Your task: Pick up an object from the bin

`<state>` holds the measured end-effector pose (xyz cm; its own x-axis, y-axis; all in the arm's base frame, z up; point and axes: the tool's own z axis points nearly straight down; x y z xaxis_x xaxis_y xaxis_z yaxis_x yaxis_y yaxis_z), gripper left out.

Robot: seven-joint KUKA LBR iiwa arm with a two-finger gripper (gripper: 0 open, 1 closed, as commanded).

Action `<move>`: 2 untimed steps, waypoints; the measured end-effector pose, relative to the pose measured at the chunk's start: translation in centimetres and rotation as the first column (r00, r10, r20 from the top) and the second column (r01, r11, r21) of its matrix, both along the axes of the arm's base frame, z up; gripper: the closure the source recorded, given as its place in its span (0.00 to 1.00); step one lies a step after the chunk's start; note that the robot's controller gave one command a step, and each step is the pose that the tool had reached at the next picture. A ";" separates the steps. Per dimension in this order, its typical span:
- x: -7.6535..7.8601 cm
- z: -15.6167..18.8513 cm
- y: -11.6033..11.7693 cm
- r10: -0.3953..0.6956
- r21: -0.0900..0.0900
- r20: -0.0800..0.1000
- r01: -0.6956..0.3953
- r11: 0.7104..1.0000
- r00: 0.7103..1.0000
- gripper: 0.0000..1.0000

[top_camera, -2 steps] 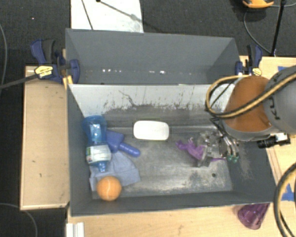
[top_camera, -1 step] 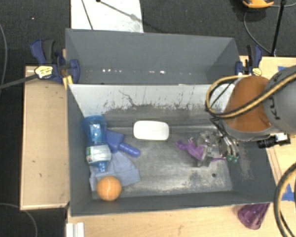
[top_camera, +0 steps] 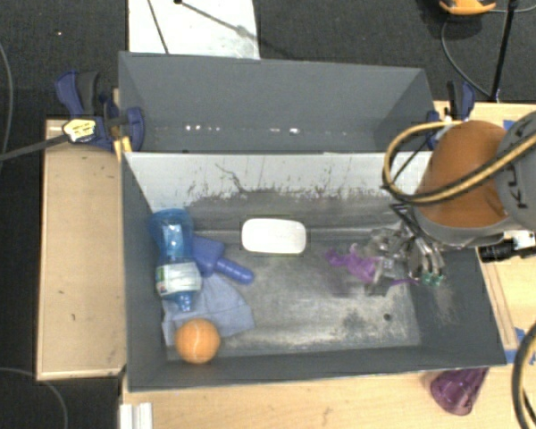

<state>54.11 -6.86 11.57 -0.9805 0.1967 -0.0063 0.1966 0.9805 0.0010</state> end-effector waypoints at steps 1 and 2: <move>1.0 1.4 -1.0 -0.009 -0.003 0.020 0.010 1.000 1.000 1.00; -1.3 -0.1 -1.1 0.020 0.000 -0.001 -0.020 1.000 1.000 1.00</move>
Offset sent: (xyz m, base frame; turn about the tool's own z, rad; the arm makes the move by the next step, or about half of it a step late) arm -0.0300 -0.0121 0.0154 -0.0501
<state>52.82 -7.98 11.47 -0.9842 0.1769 -0.0048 0.1769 0.9842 0.0009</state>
